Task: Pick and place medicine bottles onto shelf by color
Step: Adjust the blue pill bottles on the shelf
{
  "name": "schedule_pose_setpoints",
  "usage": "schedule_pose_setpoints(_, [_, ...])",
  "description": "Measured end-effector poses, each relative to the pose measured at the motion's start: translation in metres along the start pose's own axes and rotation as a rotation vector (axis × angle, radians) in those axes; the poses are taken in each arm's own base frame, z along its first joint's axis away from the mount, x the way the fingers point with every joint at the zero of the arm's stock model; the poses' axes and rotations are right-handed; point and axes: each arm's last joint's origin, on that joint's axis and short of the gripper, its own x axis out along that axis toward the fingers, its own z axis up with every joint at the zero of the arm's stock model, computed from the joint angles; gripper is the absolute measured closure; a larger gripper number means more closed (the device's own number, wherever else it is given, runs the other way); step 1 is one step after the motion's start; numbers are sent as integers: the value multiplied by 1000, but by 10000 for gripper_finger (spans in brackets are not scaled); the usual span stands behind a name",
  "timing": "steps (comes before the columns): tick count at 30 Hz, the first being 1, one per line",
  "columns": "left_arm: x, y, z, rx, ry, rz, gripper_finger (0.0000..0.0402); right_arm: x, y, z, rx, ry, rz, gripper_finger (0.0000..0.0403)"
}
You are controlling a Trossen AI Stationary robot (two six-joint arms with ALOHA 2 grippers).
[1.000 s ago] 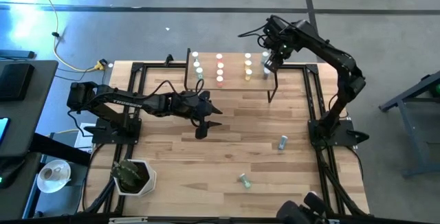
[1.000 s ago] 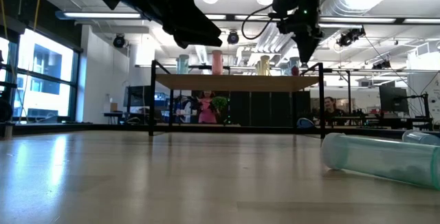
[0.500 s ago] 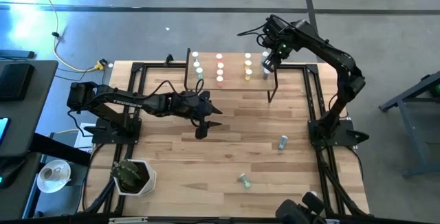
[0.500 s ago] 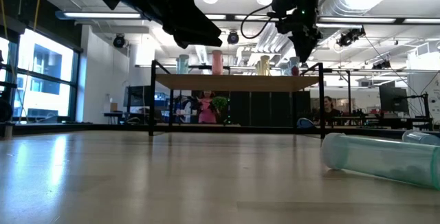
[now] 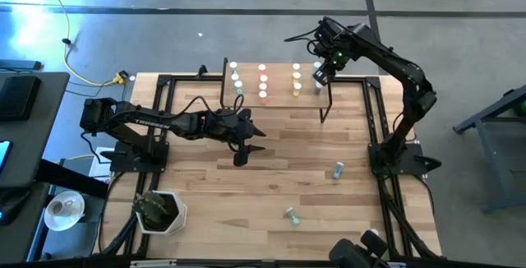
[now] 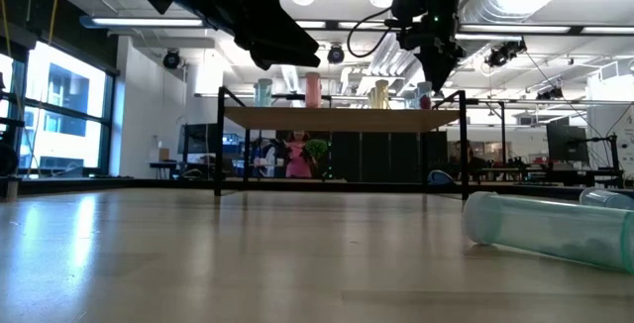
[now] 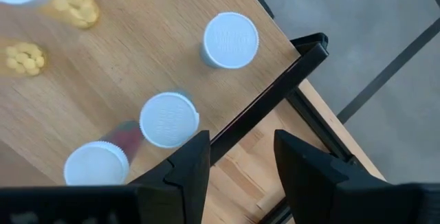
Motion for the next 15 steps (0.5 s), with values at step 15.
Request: schedule_pose_setpoints(15, [0, 0, 0, 0, 0, 0, 190, 0, 1, 0, -25, -7, 29, 250])
